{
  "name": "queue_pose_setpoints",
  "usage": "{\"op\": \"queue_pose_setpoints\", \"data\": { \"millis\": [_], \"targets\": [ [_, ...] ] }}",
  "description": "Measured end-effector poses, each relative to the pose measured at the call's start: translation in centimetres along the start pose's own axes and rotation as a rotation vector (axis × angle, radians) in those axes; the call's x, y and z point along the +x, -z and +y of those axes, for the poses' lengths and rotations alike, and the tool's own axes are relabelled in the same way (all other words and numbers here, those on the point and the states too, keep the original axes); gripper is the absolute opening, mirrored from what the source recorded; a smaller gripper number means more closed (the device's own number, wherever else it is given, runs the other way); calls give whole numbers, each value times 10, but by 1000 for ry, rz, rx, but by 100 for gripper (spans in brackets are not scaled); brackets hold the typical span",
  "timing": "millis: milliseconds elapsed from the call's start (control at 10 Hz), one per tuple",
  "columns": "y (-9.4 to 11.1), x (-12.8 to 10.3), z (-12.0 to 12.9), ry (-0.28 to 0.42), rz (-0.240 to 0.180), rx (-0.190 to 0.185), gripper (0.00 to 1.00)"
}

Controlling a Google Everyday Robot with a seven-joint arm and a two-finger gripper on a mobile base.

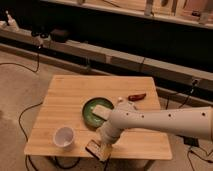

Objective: Place the eraser in the ceramic cup

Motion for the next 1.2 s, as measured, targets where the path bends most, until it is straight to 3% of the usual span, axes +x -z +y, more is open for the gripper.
{"op": "queue_pose_setpoints", "data": {
  "millis": [400,800,900,1200],
  "targets": [
    [-26,15,2,-67,73,21,79],
    [-47,13,5,-127,70,23,78],
    [-50,12,6,-124,69,21,75],
    [-56,9,4,-114,78,32,42]
  ]
}}
